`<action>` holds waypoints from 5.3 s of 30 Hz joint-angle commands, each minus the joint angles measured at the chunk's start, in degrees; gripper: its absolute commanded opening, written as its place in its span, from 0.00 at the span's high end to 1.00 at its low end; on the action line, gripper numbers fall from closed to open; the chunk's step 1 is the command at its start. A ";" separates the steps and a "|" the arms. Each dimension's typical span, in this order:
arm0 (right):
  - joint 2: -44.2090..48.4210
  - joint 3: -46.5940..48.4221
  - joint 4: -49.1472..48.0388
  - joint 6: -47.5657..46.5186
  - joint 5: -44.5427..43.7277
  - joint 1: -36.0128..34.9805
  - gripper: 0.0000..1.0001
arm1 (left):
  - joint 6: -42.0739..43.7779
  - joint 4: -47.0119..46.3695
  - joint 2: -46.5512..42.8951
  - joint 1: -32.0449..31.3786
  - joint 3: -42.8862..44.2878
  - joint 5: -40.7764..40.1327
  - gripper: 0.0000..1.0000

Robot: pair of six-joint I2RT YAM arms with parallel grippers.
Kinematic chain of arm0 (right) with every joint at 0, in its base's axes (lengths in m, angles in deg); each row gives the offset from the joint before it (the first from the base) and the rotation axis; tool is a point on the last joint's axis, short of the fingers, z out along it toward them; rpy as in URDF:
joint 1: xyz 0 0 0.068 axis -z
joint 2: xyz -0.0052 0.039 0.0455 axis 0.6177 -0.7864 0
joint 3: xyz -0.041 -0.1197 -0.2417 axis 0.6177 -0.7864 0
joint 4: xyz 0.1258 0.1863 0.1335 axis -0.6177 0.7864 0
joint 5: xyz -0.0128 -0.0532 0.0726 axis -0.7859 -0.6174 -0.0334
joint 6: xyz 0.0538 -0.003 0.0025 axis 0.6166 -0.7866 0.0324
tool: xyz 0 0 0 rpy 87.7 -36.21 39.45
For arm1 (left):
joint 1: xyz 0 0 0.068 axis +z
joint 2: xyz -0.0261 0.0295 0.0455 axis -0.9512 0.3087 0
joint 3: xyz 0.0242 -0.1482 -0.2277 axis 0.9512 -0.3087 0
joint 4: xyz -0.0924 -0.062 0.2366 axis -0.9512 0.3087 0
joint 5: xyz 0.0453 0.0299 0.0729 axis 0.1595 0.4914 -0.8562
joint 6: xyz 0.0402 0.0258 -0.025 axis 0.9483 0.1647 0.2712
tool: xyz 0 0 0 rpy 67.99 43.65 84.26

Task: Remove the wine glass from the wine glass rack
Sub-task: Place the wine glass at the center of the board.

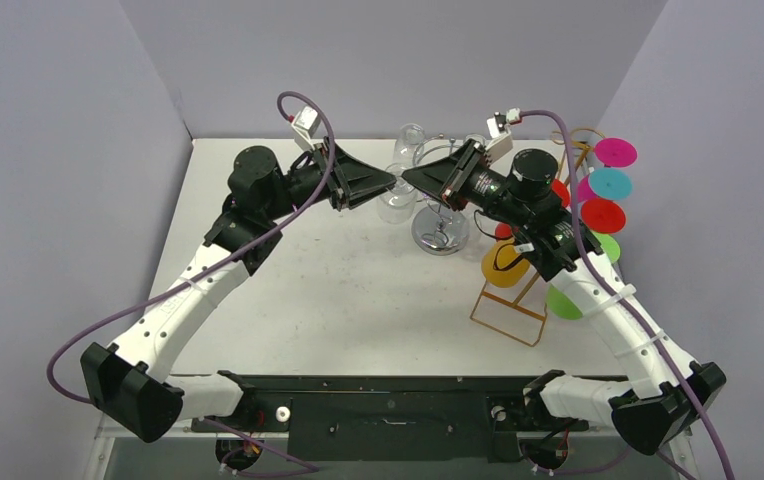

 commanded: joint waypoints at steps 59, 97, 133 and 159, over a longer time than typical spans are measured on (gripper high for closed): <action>-1.89 -1.33 -42.30 45.14 -1.99 4.40 1.00 | -13.83 -52.87 4.50 0.55 1.51 -1.28 0.34; 6.63 12.30 12.99 -3.27 -15.95 5.80 0.26 | 30.42 27.45 -7.98 -3.36 16.52 -29.91 1.00; 4.46 28.21 40.02 -24.94 -29.12 0.47 0.20 | 49.15 58.33 46.59 5.82 49.02 -52.08 1.00; 5.77 25.17 39.77 -24.99 -29.38 0.17 0.20 | 49.84 60.32 59.44 11.14 54.62 -47.31 0.87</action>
